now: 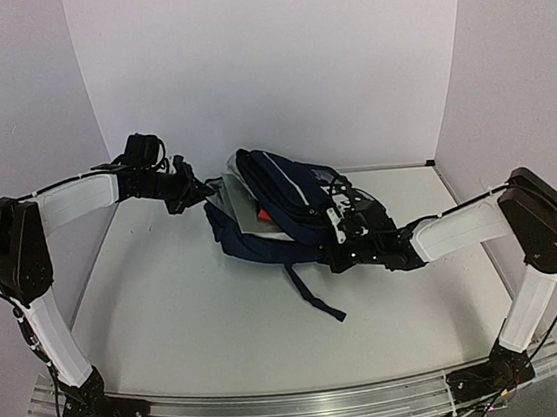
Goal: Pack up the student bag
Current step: Zip the student bag at the center of the board.
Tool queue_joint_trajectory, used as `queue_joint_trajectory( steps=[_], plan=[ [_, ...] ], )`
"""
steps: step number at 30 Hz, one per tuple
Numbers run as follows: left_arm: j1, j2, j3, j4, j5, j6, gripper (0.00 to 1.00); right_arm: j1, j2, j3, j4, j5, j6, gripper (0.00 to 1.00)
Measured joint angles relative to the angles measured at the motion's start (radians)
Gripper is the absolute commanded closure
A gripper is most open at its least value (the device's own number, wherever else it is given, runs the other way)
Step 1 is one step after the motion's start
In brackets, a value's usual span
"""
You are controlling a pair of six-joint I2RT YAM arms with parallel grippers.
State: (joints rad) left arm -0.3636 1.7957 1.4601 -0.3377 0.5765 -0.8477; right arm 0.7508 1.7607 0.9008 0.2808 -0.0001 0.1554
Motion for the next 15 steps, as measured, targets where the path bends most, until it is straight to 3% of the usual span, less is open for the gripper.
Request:
queue_joint_trajectory(
  steps=[11,15],
  plan=[
    [0.004,0.024,0.000,0.034,0.009,-0.024,1.00,0.110,-0.010,-0.005,0.091,-0.017,0.061,1.00],
    [0.004,0.024,0.000,0.033,0.008,-0.023,1.00,0.132,-0.021,-0.009,0.102,0.044,0.114,0.80]
  ],
)
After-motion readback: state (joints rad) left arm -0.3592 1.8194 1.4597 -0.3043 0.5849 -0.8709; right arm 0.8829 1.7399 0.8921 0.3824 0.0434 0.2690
